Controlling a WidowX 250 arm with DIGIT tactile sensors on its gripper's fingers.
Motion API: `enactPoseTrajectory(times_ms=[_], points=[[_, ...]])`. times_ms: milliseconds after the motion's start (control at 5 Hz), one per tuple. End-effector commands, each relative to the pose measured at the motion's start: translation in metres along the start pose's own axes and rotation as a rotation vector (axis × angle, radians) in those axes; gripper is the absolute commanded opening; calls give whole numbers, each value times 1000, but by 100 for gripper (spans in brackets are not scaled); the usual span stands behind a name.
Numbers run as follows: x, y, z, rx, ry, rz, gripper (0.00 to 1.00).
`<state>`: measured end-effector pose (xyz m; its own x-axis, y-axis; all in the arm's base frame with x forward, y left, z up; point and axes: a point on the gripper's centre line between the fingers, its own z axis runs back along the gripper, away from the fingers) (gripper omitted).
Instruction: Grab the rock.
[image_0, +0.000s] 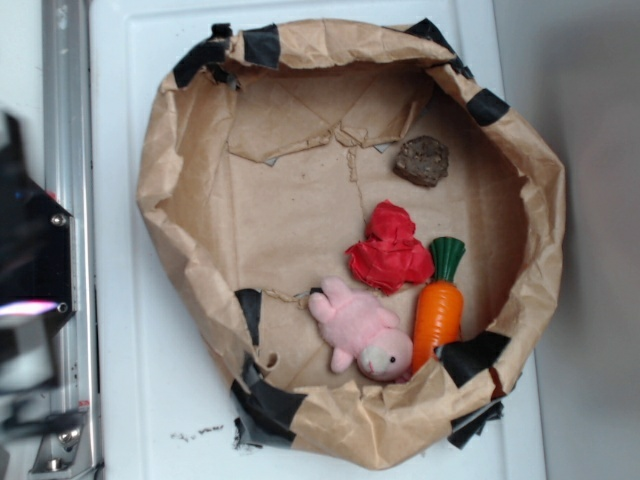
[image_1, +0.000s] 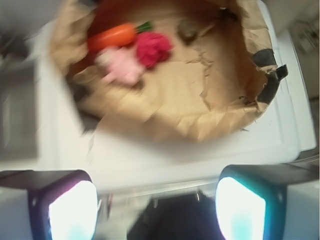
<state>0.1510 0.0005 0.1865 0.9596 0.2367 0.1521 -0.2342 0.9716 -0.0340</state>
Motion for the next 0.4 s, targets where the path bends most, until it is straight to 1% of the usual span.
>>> enactPoseTrajectory(times_ms=[0, 200], points=[[81, 7, -61, 69, -216, 121, 100], [118, 11, -70, 29, -240, 142, 100]])
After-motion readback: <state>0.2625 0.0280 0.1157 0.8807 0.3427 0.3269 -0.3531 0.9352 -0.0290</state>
